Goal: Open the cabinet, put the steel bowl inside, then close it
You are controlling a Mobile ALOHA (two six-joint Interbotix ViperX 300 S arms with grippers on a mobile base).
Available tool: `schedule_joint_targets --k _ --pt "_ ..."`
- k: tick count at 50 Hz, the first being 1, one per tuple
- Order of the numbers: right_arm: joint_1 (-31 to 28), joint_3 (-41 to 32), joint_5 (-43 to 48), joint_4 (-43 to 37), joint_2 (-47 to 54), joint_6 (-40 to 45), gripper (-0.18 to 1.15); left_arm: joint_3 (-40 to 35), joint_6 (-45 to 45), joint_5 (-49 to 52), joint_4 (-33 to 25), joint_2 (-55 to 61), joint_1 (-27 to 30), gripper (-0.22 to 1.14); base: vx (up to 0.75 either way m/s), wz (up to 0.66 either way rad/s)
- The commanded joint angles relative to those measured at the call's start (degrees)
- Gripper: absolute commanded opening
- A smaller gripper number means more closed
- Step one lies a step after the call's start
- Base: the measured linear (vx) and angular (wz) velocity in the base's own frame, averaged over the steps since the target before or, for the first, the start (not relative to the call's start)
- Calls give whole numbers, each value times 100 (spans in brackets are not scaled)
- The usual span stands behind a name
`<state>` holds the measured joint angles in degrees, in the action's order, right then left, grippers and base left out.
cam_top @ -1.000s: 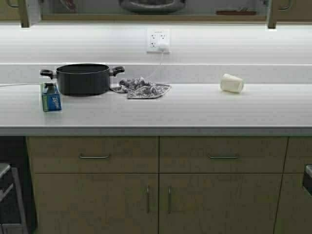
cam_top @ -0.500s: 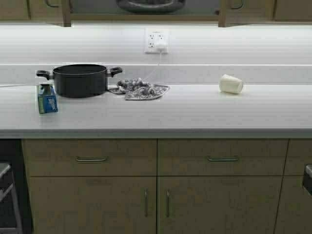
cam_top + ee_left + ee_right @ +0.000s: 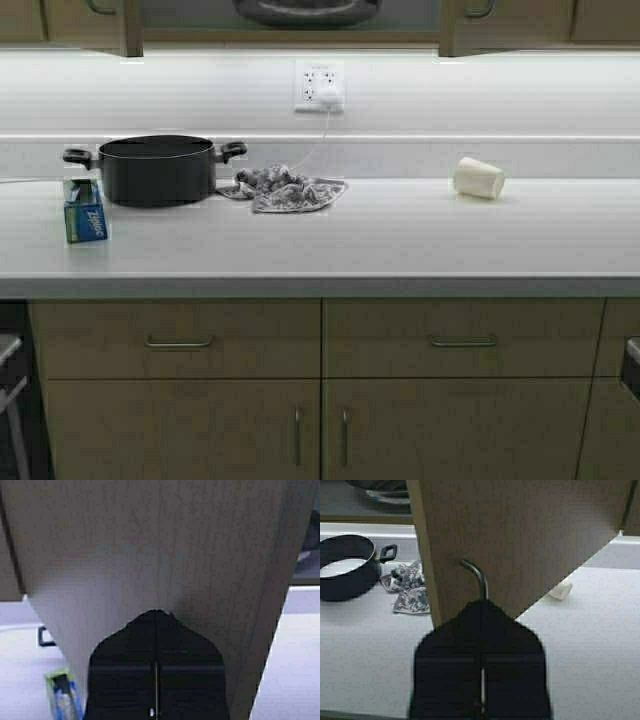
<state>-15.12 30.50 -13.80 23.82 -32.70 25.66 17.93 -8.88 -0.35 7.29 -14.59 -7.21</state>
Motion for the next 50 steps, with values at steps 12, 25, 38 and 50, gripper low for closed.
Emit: schedule_joint_targets --k 12,25,38,50 --pt "-97 -1617 237 -132 1670 0 6 -659 -9 -158 9 404 -466 4 7 3" --pt "-141 -2391 281 -141 2452 -9 6 -1187 -35 -237 0 976 -861 4 5 -1" --pt "-185 -1811 185 -132 1740 -18 6 -563 -53 -211 0 413 -888 4 8 -1" --pt "-431 -940 0 -141 932 0 6 264 -70 -211 -18 -264 -940 4 12 5"
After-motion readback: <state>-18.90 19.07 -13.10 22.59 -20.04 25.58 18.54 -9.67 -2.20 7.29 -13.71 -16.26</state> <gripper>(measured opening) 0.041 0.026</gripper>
